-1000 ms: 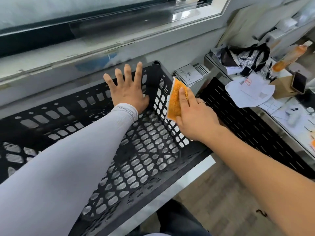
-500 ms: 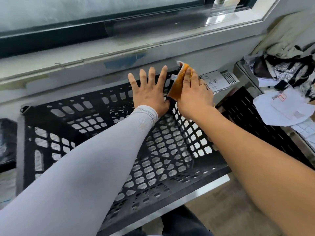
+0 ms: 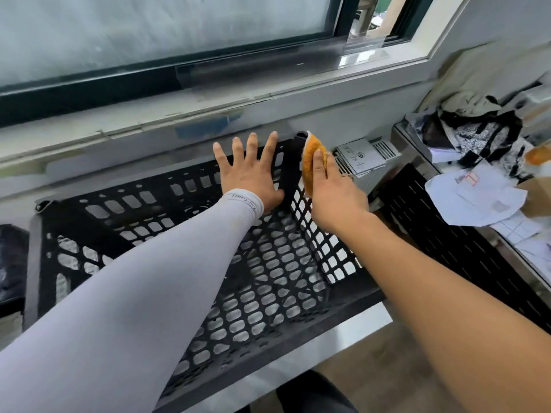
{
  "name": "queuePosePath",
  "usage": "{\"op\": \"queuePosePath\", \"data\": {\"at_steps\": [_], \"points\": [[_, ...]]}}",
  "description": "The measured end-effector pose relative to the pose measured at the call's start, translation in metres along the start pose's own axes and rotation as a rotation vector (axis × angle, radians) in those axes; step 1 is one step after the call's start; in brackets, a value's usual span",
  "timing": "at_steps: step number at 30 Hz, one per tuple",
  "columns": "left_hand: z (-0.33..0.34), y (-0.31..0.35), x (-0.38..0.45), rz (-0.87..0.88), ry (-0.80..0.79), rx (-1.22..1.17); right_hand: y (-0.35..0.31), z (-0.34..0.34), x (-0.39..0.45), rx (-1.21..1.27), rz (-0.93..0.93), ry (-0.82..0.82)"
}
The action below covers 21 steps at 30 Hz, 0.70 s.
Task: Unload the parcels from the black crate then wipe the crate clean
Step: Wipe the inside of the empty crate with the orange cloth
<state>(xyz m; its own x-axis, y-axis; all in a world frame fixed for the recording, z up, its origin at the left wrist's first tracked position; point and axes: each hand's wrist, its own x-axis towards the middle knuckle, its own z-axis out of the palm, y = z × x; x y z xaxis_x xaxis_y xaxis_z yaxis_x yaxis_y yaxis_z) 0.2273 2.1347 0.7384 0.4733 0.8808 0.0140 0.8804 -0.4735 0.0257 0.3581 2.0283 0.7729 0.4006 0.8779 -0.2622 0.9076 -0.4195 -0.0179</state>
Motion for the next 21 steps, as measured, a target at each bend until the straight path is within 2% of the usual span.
{"op": "queuePosePath", "data": {"at_steps": [12,21], "points": [[-0.002,-0.001,-0.001,0.010,-0.022,-0.002,0.031,0.013,-0.069,-0.033,-0.003,-0.056],[0.000,-0.002,0.002,0.000,-0.014,-0.005,0.031,0.022,-0.070,-0.038,-0.022,-0.013]]}}
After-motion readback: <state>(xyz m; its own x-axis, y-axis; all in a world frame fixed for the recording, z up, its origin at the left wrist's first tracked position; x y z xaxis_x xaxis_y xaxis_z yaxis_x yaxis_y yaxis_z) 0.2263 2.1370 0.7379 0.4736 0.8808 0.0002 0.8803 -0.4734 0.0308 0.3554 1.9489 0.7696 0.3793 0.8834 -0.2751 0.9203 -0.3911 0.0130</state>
